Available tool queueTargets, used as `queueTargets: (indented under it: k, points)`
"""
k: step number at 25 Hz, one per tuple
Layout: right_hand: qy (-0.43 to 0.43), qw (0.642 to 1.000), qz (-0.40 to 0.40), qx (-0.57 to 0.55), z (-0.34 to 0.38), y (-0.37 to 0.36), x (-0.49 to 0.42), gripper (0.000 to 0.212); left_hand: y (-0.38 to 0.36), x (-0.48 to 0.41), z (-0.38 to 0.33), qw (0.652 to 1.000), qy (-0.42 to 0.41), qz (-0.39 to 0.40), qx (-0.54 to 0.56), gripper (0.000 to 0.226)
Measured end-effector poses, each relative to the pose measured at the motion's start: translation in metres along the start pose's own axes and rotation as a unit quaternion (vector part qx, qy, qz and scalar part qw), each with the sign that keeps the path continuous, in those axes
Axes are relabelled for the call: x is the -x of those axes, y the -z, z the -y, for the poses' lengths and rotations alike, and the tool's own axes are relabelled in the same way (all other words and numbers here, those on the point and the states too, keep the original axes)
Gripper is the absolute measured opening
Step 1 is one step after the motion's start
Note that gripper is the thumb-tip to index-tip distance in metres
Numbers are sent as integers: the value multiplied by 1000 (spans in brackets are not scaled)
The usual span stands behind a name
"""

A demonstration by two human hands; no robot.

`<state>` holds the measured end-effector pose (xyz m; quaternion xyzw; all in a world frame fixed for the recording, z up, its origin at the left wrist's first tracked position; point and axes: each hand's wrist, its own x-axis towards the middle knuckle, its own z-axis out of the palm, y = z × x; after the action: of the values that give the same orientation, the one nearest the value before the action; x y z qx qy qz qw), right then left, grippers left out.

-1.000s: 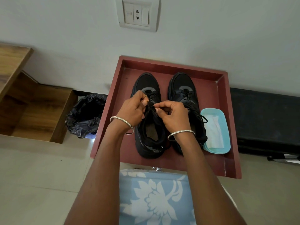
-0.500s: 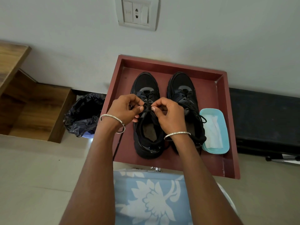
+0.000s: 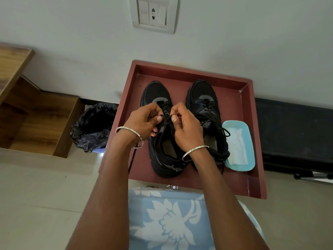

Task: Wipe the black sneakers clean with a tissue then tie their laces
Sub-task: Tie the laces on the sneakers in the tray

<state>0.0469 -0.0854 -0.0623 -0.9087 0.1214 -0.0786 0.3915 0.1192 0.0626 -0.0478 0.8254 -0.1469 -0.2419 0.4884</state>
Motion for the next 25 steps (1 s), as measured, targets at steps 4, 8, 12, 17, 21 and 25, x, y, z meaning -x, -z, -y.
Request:
queueTargets:
  k: [4,8,12,17,21,25]
  points:
    - [-21,999,-10,-25,0,-1,0,15,1,0,3,999,-4,9,35,13]
    - [-64,991,-11,-115,1,1,-2,10,8,4,1,998,23,4,55,11]
    - [-110,960,72,-247,-6,19,-4,17,27,22,-2,983,130,75,103,56]
    - [18,995,70,-74,4,15,-1,20,38,25,3,977,191,56,-79,91]
    - [23,997,27,-62,4,12,-3,10,25,20,1,970,189,36,-146,114]
    - [-52,967,52,-244,9,29,-5,24,12,16,-7,960,200,5,-194,126]
